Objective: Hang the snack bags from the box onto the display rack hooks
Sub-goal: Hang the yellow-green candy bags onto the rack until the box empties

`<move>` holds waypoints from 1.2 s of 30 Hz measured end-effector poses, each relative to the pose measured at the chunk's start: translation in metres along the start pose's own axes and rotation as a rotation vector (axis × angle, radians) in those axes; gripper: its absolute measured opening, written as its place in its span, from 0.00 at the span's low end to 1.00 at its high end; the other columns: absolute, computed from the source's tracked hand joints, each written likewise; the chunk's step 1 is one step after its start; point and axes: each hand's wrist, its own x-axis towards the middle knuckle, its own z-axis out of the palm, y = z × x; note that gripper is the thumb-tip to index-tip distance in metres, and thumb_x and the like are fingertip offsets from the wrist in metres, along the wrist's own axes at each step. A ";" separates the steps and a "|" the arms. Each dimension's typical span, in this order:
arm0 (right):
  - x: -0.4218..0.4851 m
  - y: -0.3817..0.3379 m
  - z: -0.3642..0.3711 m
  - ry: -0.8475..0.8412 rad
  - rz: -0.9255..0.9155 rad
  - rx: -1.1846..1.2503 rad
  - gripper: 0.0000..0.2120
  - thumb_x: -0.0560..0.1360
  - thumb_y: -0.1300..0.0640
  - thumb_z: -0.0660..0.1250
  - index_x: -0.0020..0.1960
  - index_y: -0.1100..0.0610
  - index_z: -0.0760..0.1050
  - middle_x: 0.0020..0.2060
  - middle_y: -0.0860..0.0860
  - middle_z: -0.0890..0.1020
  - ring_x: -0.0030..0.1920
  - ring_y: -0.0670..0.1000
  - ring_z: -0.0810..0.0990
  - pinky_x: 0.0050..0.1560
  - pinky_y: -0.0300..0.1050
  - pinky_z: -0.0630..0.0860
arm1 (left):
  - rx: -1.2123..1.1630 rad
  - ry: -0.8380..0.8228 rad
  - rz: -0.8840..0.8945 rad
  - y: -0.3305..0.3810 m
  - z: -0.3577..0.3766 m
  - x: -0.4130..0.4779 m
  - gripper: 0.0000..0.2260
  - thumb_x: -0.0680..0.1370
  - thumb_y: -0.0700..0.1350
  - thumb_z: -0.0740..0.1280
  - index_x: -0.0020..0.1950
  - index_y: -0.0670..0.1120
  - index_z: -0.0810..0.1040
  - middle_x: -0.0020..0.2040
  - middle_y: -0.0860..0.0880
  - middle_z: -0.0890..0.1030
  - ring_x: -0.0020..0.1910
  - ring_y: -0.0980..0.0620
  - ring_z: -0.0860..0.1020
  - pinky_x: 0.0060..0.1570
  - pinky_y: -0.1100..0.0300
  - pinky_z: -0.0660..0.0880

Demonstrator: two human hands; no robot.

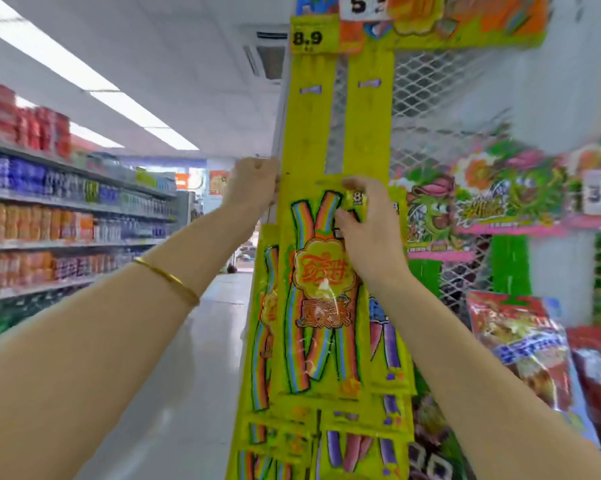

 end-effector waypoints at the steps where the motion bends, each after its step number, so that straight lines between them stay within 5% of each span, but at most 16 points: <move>1: 0.012 -0.001 0.005 0.002 -0.017 -0.026 0.18 0.76 0.68 0.61 0.64 0.57 0.69 0.55 0.45 0.73 0.44 0.30 0.68 0.44 0.17 0.61 | -0.012 0.006 0.000 0.003 0.003 0.005 0.11 0.74 0.49 0.61 0.33 0.46 0.72 0.32 0.46 0.75 0.33 0.48 0.73 0.41 0.56 0.72; 4: 0.042 -0.005 0.018 -0.011 -0.027 -0.090 0.18 0.75 0.68 0.61 0.65 0.60 0.69 0.62 0.53 0.73 0.60 0.45 0.69 0.51 0.24 0.61 | 0.016 0.007 -0.023 0.008 0.002 0.017 0.17 0.65 0.59 0.60 0.37 0.46 0.73 0.40 0.42 0.76 0.38 0.47 0.74 0.46 0.51 0.73; 7: 0.055 -0.003 0.030 -0.045 0.023 -0.144 0.19 0.76 0.67 0.62 0.66 0.61 0.68 0.64 0.56 0.72 0.65 0.53 0.69 0.59 0.38 0.64 | 0.045 -0.009 -0.032 0.011 0.003 0.017 0.18 0.70 0.59 0.66 0.42 0.44 0.75 0.43 0.42 0.76 0.43 0.47 0.76 0.50 0.48 0.75; 11: 0.056 0.004 0.036 -0.040 0.039 -0.198 0.19 0.76 0.66 0.61 0.67 0.62 0.68 0.64 0.58 0.72 0.65 0.55 0.69 0.58 0.39 0.65 | 0.124 -0.041 0.055 0.007 0.008 0.017 0.07 0.76 0.46 0.68 0.43 0.45 0.74 0.46 0.41 0.76 0.45 0.48 0.75 0.48 0.51 0.74; 15: 0.060 0.005 0.036 -0.062 0.028 -0.252 0.19 0.76 0.66 0.62 0.66 0.63 0.68 0.64 0.58 0.71 0.65 0.55 0.69 0.54 0.35 0.62 | 0.154 0.021 0.059 0.005 0.012 0.016 0.10 0.75 0.44 0.69 0.35 0.48 0.71 0.42 0.41 0.75 0.40 0.47 0.73 0.41 0.55 0.70; 18: 0.061 0.005 0.036 -0.090 0.009 -0.269 0.17 0.75 0.68 0.61 0.63 0.65 0.72 0.61 0.60 0.75 0.62 0.57 0.72 0.57 0.45 0.67 | 0.090 0.027 -0.001 0.004 0.015 0.016 0.10 0.75 0.43 0.69 0.36 0.46 0.72 0.40 0.39 0.74 0.39 0.46 0.73 0.40 0.53 0.70; 23: 0.062 0.005 0.036 -0.120 -0.020 -0.274 0.09 0.71 0.70 0.60 0.49 0.67 0.76 0.45 0.64 0.78 0.43 0.55 0.74 0.36 0.48 0.67 | 0.004 0.008 -0.059 0.005 0.015 0.017 0.08 0.75 0.37 0.68 0.36 0.44 0.74 0.44 0.39 0.76 0.43 0.45 0.75 0.53 0.44 0.76; 28: 0.062 0.003 0.035 -0.142 -0.079 -0.397 0.07 0.71 0.69 0.62 0.46 0.66 0.77 0.44 0.61 0.78 0.43 0.59 0.76 0.39 0.53 0.74 | -0.056 0.014 -0.097 0.006 0.016 0.018 0.09 0.74 0.35 0.67 0.36 0.44 0.75 0.47 0.37 0.78 0.47 0.43 0.77 0.56 0.46 0.76; 32: 0.059 0.005 0.036 -0.189 -0.067 -0.481 0.08 0.71 0.68 0.63 0.49 0.64 0.76 0.49 0.60 0.77 0.47 0.58 0.75 0.39 0.47 0.68 | -0.068 0.028 -0.147 0.005 0.016 0.019 0.08 0.73 0.34 0.66 0.36 0.44 0.73 0.43 0.40 0.73 0.43 0.47 0.72 0.44 0.53 0.70; 36: 0.050 -0.001 0.030 -0.194 -0.041 -0.494 0.14 0.72 0.68 0.62 0.57 0.67 0.74 0.55 0.62 0.77 0.56 0.61 0.74 0.54 0.55 0.72 | -0.035 -0.018 -0.112 0.003 0.012 0.019 0.09 0.73 0.33 0.66 0.51 0.41 0.78 0.50 0.39 0.78 0.49 0.44 0.77 0.56 0.49 0.76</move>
